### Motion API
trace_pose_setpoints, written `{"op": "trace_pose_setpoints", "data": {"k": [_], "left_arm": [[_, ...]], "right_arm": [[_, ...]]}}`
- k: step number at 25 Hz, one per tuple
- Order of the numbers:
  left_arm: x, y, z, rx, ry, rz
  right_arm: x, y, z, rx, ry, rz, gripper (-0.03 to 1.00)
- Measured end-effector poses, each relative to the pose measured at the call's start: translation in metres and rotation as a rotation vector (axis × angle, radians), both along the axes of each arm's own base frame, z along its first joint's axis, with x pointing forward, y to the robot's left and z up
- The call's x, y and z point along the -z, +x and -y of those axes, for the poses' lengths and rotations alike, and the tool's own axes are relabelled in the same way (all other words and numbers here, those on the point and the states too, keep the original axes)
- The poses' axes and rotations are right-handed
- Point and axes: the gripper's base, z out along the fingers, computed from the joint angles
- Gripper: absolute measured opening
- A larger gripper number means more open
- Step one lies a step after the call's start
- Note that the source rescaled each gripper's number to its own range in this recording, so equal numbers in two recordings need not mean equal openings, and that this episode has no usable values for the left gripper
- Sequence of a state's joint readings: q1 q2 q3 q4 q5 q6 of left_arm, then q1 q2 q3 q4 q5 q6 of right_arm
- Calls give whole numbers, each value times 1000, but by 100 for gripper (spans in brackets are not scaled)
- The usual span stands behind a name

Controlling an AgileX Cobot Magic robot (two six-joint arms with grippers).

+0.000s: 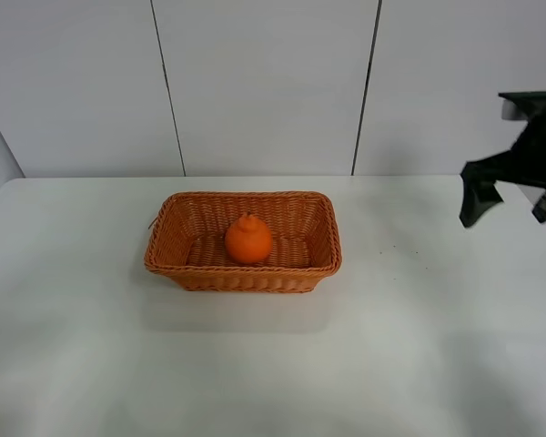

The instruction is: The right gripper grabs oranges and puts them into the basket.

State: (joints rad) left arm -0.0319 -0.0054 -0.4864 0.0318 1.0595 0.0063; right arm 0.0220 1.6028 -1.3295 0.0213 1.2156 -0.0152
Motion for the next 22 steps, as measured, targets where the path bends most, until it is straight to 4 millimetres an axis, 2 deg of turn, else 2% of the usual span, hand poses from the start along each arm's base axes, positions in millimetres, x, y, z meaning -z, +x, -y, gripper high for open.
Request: {"op": "trace_pose_setpoints", "data": {"k": [1, 5, 9, 16, 22], "left_arm": [[0, 0, 0, 0, 0, 0], [0, 0, 0, 0, 0, 0], [0, 0, 0, 0, 0, 0], [0, 0, 0, 0, 0, 0], [0, 0, 0, 0, 0, 0]], "right_arm": [[2, -25, 1, 0, 0, -19, 100], [10, -100, 2, 0, -1, -39, 100], [19, -162, 4, 1, -1, 74, 100], [23, -237, 6, 3, 7, 441, 100], [14, -280, 7, 4, 9, 715, 100]]}}
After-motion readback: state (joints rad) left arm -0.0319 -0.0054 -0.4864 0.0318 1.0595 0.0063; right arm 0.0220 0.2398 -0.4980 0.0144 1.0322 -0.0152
